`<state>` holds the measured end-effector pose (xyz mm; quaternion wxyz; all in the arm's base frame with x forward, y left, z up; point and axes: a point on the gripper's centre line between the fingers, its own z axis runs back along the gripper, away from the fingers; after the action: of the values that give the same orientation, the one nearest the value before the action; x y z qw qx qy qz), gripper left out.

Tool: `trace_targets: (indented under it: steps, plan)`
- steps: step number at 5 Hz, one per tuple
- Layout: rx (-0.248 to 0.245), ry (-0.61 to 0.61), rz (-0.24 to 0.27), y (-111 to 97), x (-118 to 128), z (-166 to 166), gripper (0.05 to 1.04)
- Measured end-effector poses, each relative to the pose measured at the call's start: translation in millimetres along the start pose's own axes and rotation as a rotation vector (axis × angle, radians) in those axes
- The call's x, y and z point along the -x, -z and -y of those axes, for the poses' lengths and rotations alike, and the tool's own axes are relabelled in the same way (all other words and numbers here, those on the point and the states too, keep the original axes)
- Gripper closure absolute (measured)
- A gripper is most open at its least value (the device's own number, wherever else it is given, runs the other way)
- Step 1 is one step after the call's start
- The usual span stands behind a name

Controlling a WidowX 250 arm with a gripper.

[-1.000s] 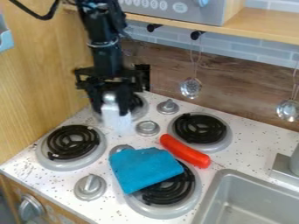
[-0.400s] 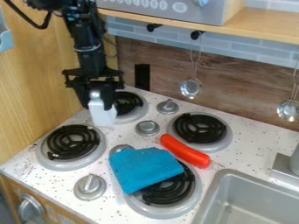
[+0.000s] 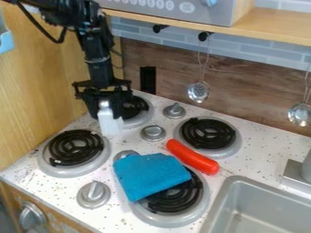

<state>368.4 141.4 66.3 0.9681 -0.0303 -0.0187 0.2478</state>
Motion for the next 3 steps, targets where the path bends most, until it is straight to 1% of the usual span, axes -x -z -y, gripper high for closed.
trace_targets:
  steps: [1,3]
  plan:
    - [-0.003,-0.018,-0.014,13.4,-5.5,0.1,0.449]
    - [-0.027,-0.043,-0.019,21.1,-16.7,-2.1,0.449]
